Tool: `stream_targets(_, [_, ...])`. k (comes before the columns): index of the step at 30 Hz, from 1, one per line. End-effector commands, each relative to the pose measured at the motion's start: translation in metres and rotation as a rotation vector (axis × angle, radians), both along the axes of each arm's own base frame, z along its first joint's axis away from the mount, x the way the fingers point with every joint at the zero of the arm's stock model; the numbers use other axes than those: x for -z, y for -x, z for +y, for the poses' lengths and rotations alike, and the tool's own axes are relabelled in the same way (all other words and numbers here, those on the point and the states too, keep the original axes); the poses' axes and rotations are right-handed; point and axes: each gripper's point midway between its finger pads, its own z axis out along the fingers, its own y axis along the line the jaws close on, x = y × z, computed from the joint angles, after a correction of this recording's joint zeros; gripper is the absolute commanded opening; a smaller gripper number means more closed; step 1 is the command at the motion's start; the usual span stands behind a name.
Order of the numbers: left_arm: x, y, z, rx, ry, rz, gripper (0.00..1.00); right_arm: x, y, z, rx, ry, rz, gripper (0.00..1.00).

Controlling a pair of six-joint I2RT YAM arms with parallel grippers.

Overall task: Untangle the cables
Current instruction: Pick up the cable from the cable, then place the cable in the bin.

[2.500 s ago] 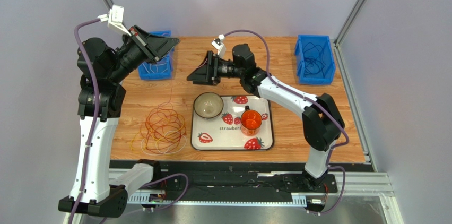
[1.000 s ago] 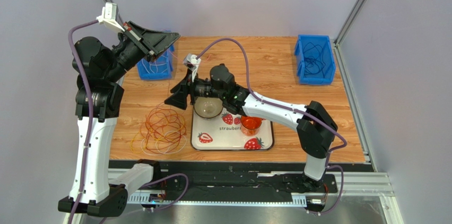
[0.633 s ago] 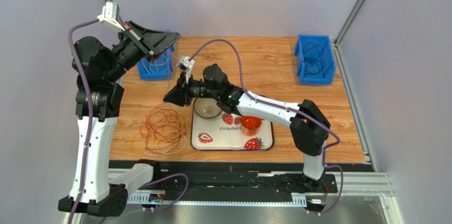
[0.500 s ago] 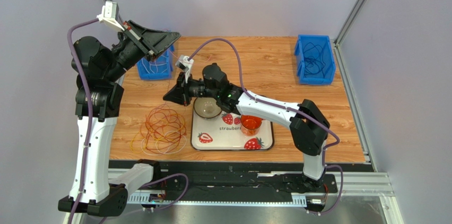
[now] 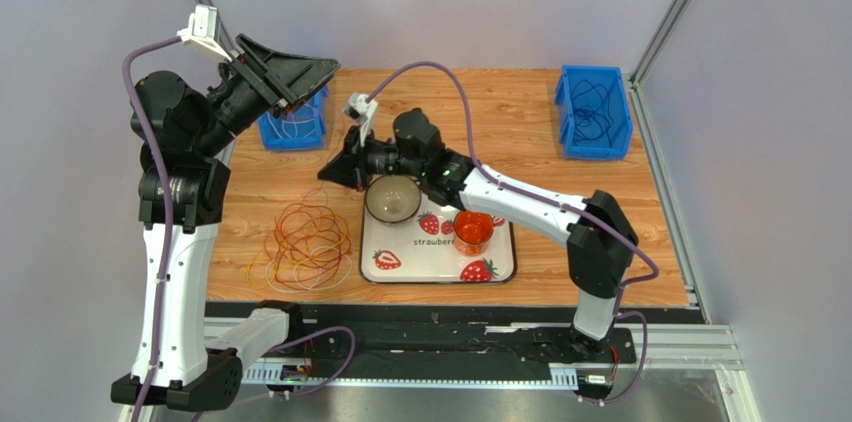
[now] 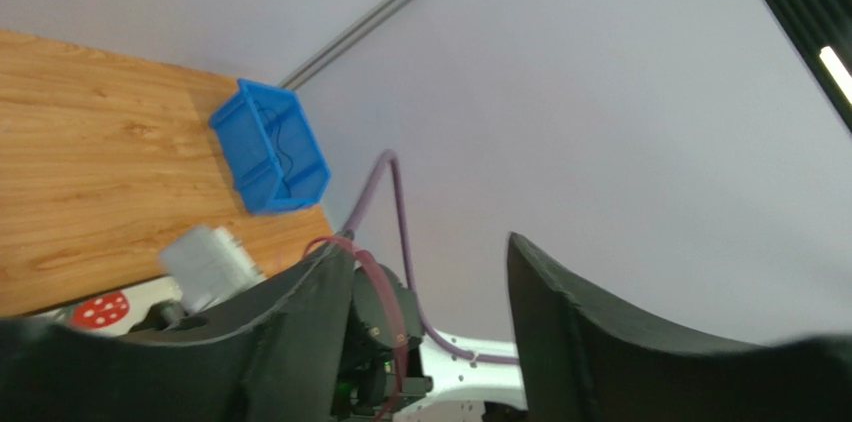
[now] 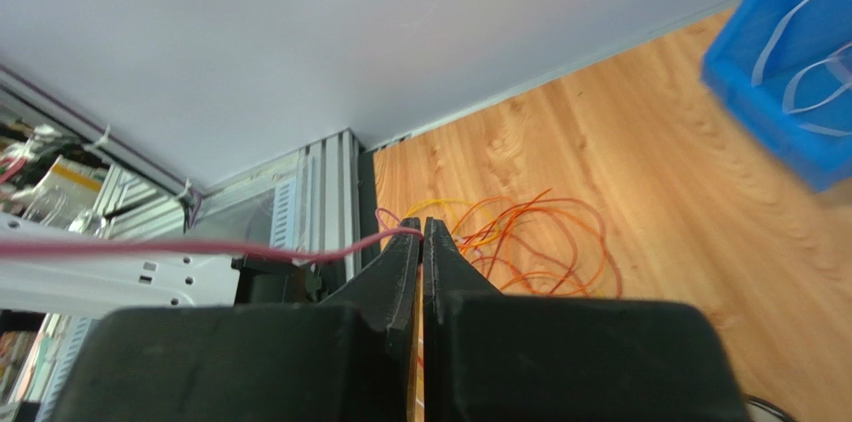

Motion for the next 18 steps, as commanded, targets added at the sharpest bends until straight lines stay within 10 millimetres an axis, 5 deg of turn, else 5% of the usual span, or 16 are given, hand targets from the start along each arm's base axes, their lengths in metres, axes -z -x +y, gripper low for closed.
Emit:
stream_targets(1, [-0.007,0.018,0.011,-0.039,-0.038,-0.059,0.74,-0.102,-0.030,-0.063,0.131,-0.144,-0.111,0.00])
stream_targets(7, [0.033,0.021,0.028,-0.156,-0.134,-0.003,0.80,-0.161,-0.059,-0.112,0.247,-0.161,-0.182,0.00])
stream_targets(16, [0.159,0.018,0.050,-0.282,-0.259,0.182,0.78,-0.241,-0.074,-0.159,0.385,-0.223,-0.309,0.00])
stream_targets(18, [0.169,0.019,0.046,-0.252,-0.270,0.160,0.78,-0.254,-0.075,-0.165,0.400,-0.243,-0.318,0.00])
